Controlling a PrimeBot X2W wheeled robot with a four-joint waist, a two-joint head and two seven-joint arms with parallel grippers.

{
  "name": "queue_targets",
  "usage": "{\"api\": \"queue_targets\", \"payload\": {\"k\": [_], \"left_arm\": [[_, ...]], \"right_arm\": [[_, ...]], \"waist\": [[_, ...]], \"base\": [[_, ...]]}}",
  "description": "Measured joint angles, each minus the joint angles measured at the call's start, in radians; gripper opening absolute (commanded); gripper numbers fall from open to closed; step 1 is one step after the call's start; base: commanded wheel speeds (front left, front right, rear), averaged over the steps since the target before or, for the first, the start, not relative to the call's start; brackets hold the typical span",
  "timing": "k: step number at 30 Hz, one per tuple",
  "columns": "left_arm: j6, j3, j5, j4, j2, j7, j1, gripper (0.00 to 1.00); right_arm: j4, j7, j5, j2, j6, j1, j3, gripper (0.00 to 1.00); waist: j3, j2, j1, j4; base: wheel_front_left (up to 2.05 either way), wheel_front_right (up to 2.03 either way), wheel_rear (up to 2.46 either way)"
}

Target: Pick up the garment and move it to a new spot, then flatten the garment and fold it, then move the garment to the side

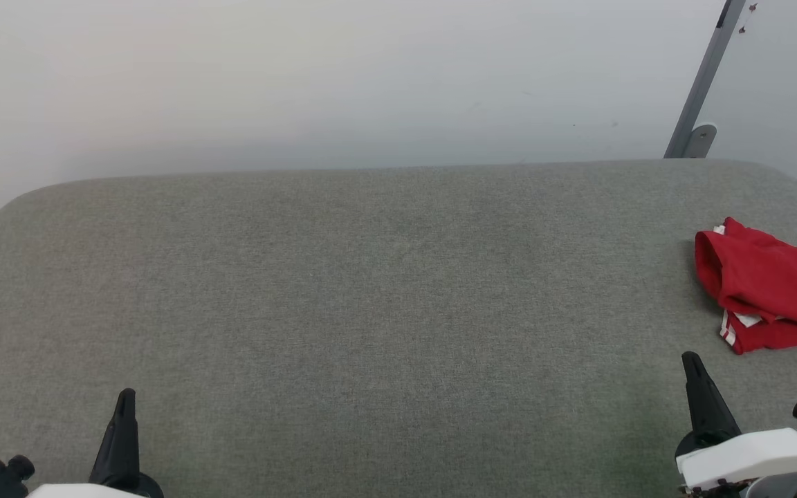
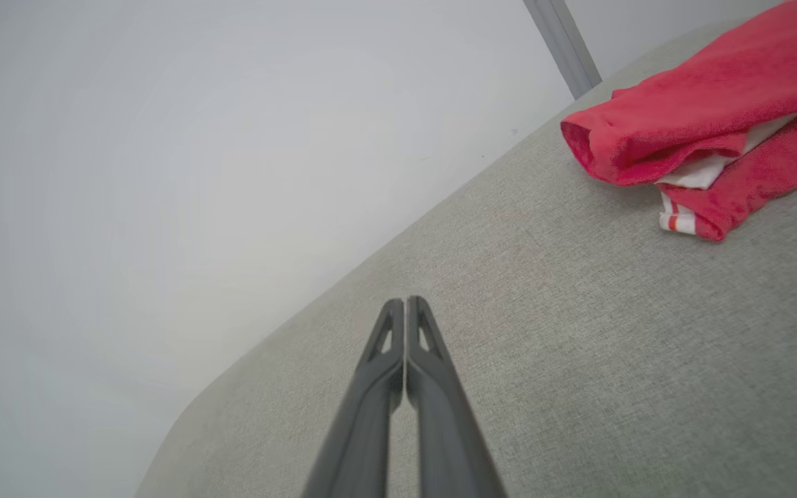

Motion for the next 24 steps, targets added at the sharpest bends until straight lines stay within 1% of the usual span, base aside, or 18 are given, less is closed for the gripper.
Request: {"api": "queue_targets", "payload": {"k": [12, 13, 24], "left_arm": [[0.0, 0.009, -0.127, 0.016, -0.025, 0.04, -0.037, 0.0], [0.0, 0.011, -0.155, 0.019, -0.028, 0.047, -0.046, 0.0], [0.0, 0.018, -0.249, 0.033, -0.048, 0.08, -0.075, 0.0]], "right_arm": [[0.0, 0.037, 0.136, 0.014, 0.0, -0.023, -0.014, 0.0], [0.0, 0.043, 0.157, 0.017, 0.0, -0.027, -0.016, 0.0], [0.0, 0.072, 0.265, 0.028, 0.0, -0.043, -0.032, 0.0]], "waist": [[0.006, 0.0, 0.0, -0.004], [0.007, 0.0, 0.0, -0.005], [0.012, 0.0, 0.0, -0.008]], "base": [[0.0, 0.0, 0.0], [0.0, 0.0, 0.0], [0.0, 0.0, 0.0]]}}
